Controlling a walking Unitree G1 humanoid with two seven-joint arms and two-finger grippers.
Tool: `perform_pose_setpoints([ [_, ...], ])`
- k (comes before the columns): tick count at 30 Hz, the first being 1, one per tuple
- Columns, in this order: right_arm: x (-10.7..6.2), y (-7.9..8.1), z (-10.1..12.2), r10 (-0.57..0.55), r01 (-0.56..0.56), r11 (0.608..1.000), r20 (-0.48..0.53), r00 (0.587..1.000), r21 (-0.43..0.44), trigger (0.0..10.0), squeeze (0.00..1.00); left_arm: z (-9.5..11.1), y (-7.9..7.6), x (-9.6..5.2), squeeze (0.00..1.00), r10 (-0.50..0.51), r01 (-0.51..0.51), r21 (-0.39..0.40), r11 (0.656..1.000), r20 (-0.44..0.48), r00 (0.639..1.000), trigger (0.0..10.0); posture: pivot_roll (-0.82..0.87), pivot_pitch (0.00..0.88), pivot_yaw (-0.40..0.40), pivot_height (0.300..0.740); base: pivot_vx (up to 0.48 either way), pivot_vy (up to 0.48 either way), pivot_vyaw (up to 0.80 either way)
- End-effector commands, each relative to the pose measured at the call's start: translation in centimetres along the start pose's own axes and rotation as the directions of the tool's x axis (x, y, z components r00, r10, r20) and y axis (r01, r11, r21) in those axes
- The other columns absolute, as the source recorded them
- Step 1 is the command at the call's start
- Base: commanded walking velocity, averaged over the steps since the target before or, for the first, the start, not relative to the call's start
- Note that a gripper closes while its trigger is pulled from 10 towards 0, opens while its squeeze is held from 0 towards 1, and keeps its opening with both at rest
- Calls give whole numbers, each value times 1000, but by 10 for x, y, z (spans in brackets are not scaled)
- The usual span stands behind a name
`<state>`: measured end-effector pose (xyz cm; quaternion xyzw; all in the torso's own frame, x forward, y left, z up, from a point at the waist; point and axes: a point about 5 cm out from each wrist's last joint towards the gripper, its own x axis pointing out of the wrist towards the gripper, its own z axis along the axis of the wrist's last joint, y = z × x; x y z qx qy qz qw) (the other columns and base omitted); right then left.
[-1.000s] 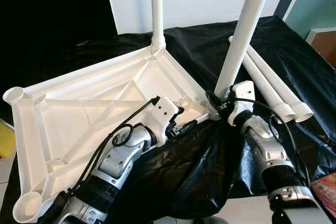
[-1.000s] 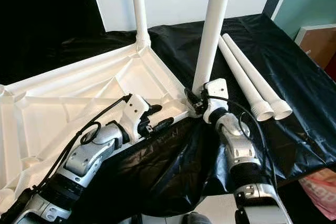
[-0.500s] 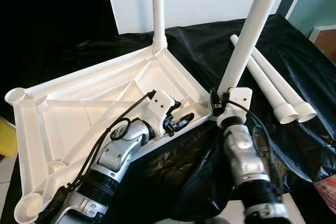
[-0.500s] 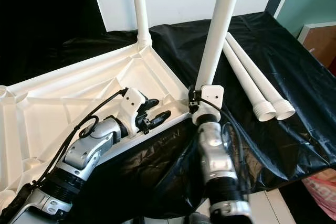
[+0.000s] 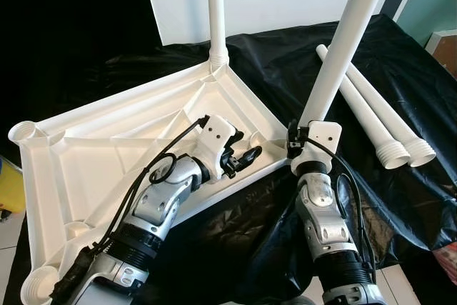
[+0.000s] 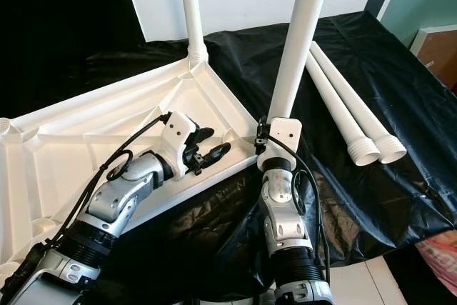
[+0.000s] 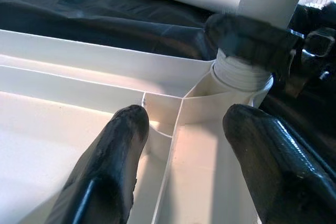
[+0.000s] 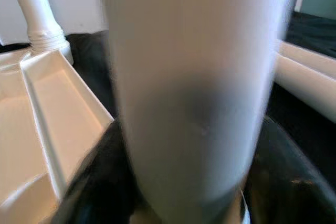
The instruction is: Building children table
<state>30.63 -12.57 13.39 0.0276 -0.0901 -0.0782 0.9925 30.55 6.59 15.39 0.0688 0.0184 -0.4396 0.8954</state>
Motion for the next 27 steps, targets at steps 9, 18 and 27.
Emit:
perform_pose_setpoints([
  [9,4,-28,0,139,-139,990,-5,990,-16,10000,1000,5,-5,3,0,-75,74,50,996,35,997,10000,-36,130,25,740,0,0,0],
  [18,15,-39,7,414,-415,908,-30,910,-60,10000,0,4,-11,-4,0,-104,100,68,993,59,993,10000,-23,165,24,740,0,0,0],
  [27,22,-32,6,583,-586,808,-61,810,-65,10000,0,4,-14,-9,0,-173,170,40,985,65,983,10000,4,141,12,740,0,0,0],
])
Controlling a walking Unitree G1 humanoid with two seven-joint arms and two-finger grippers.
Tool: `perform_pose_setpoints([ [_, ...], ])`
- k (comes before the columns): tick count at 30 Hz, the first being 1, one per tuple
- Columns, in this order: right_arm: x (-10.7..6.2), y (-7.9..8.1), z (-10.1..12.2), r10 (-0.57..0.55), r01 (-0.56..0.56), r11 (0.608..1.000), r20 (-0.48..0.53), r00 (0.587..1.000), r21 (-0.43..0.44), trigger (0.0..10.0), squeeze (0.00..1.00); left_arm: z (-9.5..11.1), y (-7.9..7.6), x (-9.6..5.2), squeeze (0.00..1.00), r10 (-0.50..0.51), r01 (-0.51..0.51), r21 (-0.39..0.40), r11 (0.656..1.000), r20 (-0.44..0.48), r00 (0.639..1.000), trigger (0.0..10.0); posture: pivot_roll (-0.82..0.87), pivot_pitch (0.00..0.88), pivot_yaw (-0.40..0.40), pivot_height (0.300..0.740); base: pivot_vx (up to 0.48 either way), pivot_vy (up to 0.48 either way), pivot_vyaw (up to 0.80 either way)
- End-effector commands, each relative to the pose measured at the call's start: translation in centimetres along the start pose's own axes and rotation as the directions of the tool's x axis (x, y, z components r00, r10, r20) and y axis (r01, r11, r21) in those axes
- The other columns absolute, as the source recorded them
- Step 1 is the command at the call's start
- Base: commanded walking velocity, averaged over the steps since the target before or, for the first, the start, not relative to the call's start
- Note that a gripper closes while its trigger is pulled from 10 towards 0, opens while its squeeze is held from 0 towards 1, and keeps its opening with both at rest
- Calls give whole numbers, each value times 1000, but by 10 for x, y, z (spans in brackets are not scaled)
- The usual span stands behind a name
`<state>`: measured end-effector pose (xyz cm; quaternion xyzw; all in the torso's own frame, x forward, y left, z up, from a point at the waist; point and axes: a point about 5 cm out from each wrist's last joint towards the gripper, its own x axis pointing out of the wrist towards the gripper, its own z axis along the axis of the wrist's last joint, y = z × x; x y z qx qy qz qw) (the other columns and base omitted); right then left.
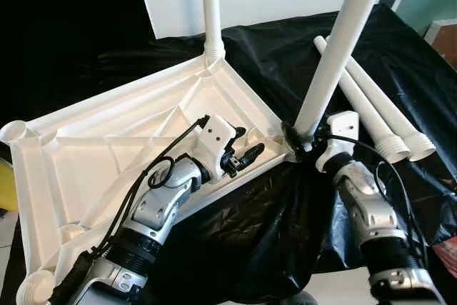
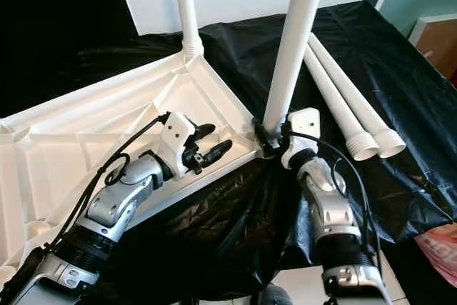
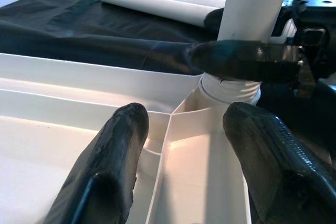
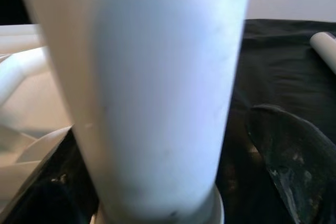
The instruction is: Building children table
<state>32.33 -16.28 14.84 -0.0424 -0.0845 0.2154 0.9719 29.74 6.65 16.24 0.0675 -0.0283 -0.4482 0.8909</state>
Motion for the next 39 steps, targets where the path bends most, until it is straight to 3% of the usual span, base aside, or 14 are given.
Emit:
perform_pose_setpoints([
  [1,0,3,-7,84,-84,996,-25,996,12,10000,0,-3,-10,-4,0,-175,174,-20,984,-7,985,10000,10,121,10,740,0,0,0],
  [3,5,2,-5,155,-155,988,-27,988,5,10000,0,1,-12,-5,0,-203,204,-41,978,17,979,10000,14,104,8,740,0,0,0],
  [8,9,-1,-3,193,-193,981,-26,981,-9,10000,0,0,-14,-5,0,-229,229,-45,972,9,973,10000,17,79,12,740,0,0,0],
  [9,10,-1,-2,201,-201,980,-27,979,-12,3412,0,0,-15,-4,0,-234,234,-45,971,6,972,10000,18,76,10,740,0,0,0],
  [10,11,-2,-2,209,-209,978,-25,978,-13,0,0,1,-15,-4,0,-243,243,-42,969,9,970,10000,19,69,6,740,0,0,0],
  [18,7,-5,-9,223,-224,974,-45,974,-23,0,0,1,-16,-4,0,-246,247,-45,968,12,969,10000,11,57,-6,740,0,0,0],
  [24,0,-9,-15,169,-169,986,-50,984,0,0,0,1,-18,-3,0,-242,243,-48,969,16,970,10000,6,57,-13,740,0,0,0],
  [25,-2,-10,-16,146,-146,989,-53,988,3,10000,0,1,-18,-3,0,-240,240,-50,969,16,971,10000,6,57,-13,740,0,0,0],
  [28,-3,-9,-18,121,-121,993,-54,991,14,10000,0,0,-18,-4,0,-237,238,-51,970,16,971,10000,4,56,-16,740,0,0,0],
  [31,-4,-9,-23,30,-30,1000,-80,996,3,10000,0,0,-17,-4,0,-229,230,-55,972,17,973,10000,-1,61,-16,740,0,0,0],
  [33,-5,-6,-30,-94,93,995,-121,988,-20,10000,0,0,-15,-5,0,-220,220,-59,974,17,975,10000,-7,73,-11,740,0,0,0],
  [35,-5,-6,-30,-94,93,995,-121,988,-20,10000,0,0,-15,-5,0,-220,220,-59,974,17,975,10000,-7,73,-11,740,0,0,0],
  [39,-7,9,-36,-212,218,976,-149,966,22,10000,0,-1,-15,-6,0,-215,216,-65,974,14,976,10000,-10,84,-3,740,0,0,0],
])
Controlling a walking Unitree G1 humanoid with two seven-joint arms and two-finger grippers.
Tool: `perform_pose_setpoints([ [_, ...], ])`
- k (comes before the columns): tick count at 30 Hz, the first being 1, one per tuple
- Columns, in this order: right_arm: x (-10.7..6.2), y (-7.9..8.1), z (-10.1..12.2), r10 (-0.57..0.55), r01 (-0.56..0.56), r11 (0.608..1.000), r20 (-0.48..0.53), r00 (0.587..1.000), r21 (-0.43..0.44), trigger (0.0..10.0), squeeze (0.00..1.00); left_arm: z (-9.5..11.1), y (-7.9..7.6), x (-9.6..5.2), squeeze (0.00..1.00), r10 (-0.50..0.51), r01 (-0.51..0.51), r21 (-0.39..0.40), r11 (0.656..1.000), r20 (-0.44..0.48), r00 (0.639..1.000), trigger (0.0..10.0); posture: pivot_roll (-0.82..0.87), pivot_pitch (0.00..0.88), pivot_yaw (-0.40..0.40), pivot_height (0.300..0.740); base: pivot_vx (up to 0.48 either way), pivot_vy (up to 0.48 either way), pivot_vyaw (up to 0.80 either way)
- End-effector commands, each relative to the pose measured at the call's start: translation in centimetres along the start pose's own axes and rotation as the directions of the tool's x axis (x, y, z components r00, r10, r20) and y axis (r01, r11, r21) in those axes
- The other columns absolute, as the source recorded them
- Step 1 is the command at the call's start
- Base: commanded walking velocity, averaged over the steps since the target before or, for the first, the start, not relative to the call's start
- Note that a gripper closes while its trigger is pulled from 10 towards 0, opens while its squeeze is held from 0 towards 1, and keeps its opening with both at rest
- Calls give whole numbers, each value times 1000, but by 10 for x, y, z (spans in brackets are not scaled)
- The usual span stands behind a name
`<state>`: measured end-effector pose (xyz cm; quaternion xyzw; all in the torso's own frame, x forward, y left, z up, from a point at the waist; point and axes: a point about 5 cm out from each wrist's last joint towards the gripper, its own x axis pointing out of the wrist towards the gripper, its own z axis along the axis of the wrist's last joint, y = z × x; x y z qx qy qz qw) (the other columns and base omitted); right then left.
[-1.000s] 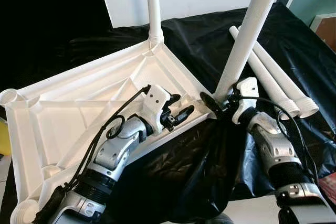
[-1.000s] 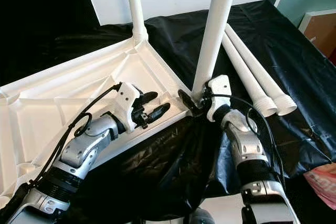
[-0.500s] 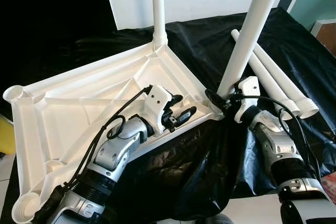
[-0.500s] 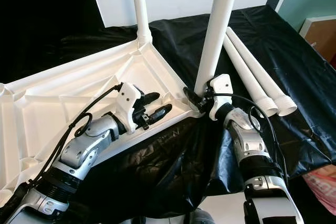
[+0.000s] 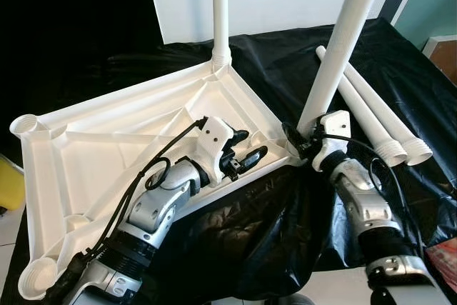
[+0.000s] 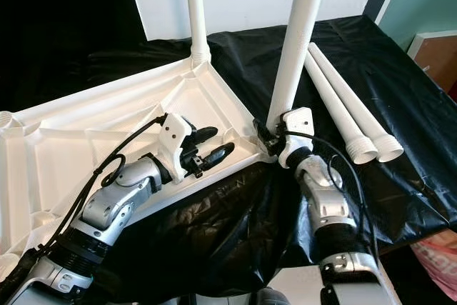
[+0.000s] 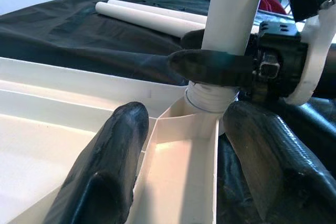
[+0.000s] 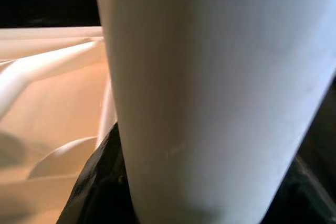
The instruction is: Building children table
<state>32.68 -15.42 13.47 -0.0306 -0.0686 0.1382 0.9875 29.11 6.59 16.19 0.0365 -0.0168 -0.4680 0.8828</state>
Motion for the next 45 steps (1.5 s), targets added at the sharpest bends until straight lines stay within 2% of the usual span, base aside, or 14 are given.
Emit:
perform_pose_setpoints([
  [1,-11,-1,-23,-60,61,998,-112,992,9,10000,0,-2,-9,-3,0,-174,174,-3,985,-9,985,10000,-10,84,-3,740,0,0,0],
  [4,-15,5,-26,-199,204,979,-130,971,23,10000,0,-2,-9,-3,0,-172,172,-7,985,-11,985,10000,-4,91,2,740,0,0,0],
  [7,-15,5,-26,-199,204,979,-130,971,23,10000,0,-2,-9,-3,0,-172,172,-7,985,-11,985,10000,-4,91,2,740,0,0,0],
  [9,-19,12,-30,-333,337,941,-146,932,7,10000,0,-2,-9,-5,0,-168,168,-10,986,-14,986,10000,3,91,3,740,0,0,0],
  [10,-19,12,-30,-333,337,941,-146,932,7,10000,0,-2,-9,-5,0,-168,168,-10,986,-14,986,10000,3,91,3,740,0,0,0],
  [13,-21,19,-31,-455,460,888,-151,878,-3,10000,0,-2,-8,-6,0,-159,159,-11,987,-14,987,10000,12,86,3,740,0,0,0],
  [16,-17,27,-28,-473,479,878,-136,871,13,10000,0,-1,-6,-7,0,-151,151,-13,988,-10,988,10000,6,84,10,740,0,0,0],
  [20,-12,28,-22,-441,446,895,-112,890,18,10000,0,0,-3,-7,0,-144,144,-14,989,-8,989,10000,3,74,9,740,0,0,0],
  [30,-11,30,-16,-442,445,895,-89,892,15,10000,0,2,2,-6,0,-138,138,-3,990,-9,990,10000,0,69,12,740,0,0,0],
  [31,-12,30,-15,-446,448,894,-83,891,7,10000,494,2,2,-7,0,-139,139,-3,990,-10,990,10000,-2,69,13,740,0,0,0],
  [32,-12,30,-15,-446,448,894,-83,891,7,10000,494,2,2,-7,0,-139,139,-3,990,-10,990,10000,-2,69,13,740,0,0,0],
  [33,-12,30,-15,-446,448,894,-79,892,8,10000,1000,2,1,-7,0,-140,140,-5,990,-10,990,10000,-5,71,15,740,0,0,0],
  [40,-13,26,-11,-430,432,902,-48,901,15,10000,1000,2,-1,-5,0,-148,148,-12,989,-4,989,10000,-14,71,20,740,0,0,0],
  [45,-20,17,-5,-332,332,942,-3,943,50,10000,1000,1,-4,-4,0,-158,158,-15,987,-2,987,10000,-16,66,16,740,0,0,0],
])
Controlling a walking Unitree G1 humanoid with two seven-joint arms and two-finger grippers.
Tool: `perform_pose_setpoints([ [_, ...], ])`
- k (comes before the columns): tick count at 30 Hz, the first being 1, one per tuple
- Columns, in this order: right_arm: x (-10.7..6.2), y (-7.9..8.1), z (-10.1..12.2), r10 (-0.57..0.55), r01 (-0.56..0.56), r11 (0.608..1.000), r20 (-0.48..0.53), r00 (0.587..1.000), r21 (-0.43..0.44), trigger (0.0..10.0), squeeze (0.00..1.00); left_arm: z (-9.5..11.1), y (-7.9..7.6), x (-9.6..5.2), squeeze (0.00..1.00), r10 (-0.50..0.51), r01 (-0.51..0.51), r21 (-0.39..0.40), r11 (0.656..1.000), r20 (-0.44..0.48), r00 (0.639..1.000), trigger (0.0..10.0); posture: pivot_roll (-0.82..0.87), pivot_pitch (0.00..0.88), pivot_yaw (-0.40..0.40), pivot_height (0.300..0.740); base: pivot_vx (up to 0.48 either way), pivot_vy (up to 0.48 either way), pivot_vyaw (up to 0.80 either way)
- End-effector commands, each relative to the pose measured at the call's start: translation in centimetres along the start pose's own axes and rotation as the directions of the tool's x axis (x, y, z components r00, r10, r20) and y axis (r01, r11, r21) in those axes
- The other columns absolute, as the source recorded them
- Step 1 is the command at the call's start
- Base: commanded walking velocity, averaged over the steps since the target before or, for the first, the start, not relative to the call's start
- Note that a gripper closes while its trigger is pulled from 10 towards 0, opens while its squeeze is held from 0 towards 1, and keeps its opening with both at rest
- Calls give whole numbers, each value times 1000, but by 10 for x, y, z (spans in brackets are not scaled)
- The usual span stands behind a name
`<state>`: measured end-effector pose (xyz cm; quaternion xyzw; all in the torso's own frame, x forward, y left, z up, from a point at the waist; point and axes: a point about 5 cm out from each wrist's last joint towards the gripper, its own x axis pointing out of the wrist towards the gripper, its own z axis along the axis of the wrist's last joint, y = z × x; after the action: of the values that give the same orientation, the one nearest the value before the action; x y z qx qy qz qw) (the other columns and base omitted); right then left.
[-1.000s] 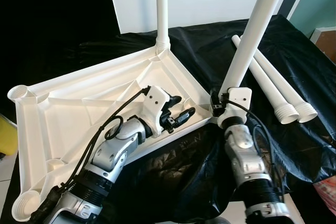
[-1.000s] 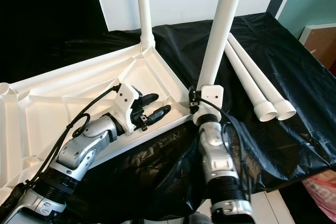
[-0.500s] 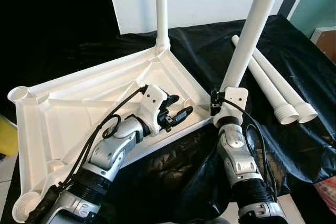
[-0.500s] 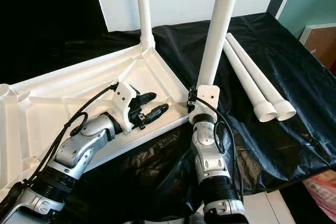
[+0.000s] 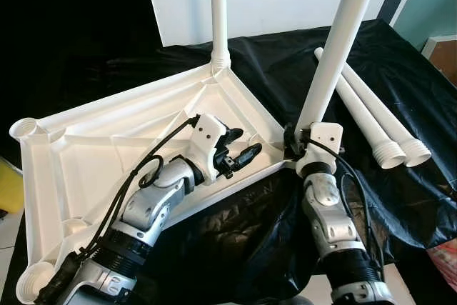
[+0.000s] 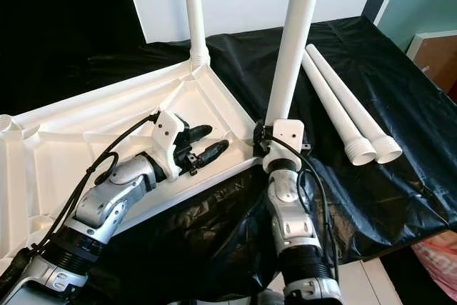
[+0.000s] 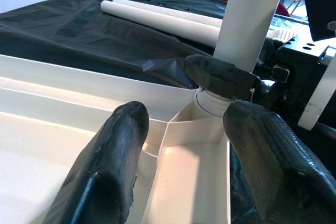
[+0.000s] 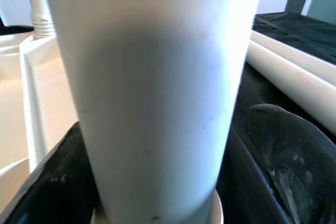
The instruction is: Building children table
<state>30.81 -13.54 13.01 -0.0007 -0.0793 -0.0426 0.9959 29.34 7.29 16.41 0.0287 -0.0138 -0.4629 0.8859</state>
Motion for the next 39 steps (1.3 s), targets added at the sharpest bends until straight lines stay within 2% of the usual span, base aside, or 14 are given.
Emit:
perform_pose_setpoints([
  [1,-4,-9,-4,27,-27,1000,-15,1000,16,10000,1000,-1,-10,0,0,-170,170,1,985,-6,985,10000,-16,66,16,740,0,0,0],
  [4,-5,-13,-4,99,-99,995,-14,995,17,10000,1000,-1,-10,0,0,-171,171,2,985,-7,985,10000,-17,63,16,740,0,0,0],
  [5,-5,-14,-4,184,-184,983,-12,983,12,10000,365,-1,-10,0,0,-171,171,2,985,-8,985,10000,-19,59,15,740,0,0,0],
  [6,-5,-14,-4,184,-184,983,-12,983,12,10000,365,-1,-10,0,0,-171,171,2,985,-8,985,10000,-19,59,15,740,0,0,0],
  [7,-5,-15,-3,252,-252,968,-13,968,9,10000,0,-2,-10,0,0,-173,173,1,985,-8,985,10000,-19,58,15,740,0,0,0],
  [13,2,-21,-2,458,-459,888,-29,888,-20,10000,0,-2,-11,1,0,-183,183,5,983,-11,983,10000,-26,40,10,740,0,0,0],
  [17,4,-22,-1,481,-482,876,-32,876,-27,10000,0,-2,-11,2,0,-183,183,5,983,-10,983,10000,-26,39,10,740,0,0,0],
  [21,13,-21,0,592,-596,800,-71,803,-67,10000,0,-1,-12,4,0,-189,189,7,982,-7,982,10000,-23,28,13,740,0,0,0],
  [23,13,-21,0,592,-596,800,-71,803,-67,10000,0,-1,-12,4,0,-189,189,7,982,-7,982,10000,-23,28,13,740,0,0,0],
  [25,17,-20,0,626,-631,771,-88,775,-83,10000,0,-1,-12,4,0,-193,193,9,981,-8,981,10000,-22,27,14,740,0,0,0],
  [26,20,-21,-1,644,-652,753,-104,758,-93,3882,0,-2,-13,3,0,-196,196,12,981,-12,981,10000,-11,27,13,740,0,0,0],
  [28,21,-21,-1,653,-662,743,-114,749,-98,3882,0,-2,-13,3,0,-197,197,15,980,-14,980,10000,-11,27,13,740,0,0,0],
  [29,22,-23,-3,653,-664,741,-122,747,-97,0,0,-2,-13,2,0,-197,197,17,980,-17,980,10000,-6,28,12,740,0,0,0],
  [39,22,-38,-16,582,-598,798,-159,797,-73,0,0,-2,-11,1,0,-183,184,21,983,-23,983,10000,-4,36,5,740,0,0,0],
])
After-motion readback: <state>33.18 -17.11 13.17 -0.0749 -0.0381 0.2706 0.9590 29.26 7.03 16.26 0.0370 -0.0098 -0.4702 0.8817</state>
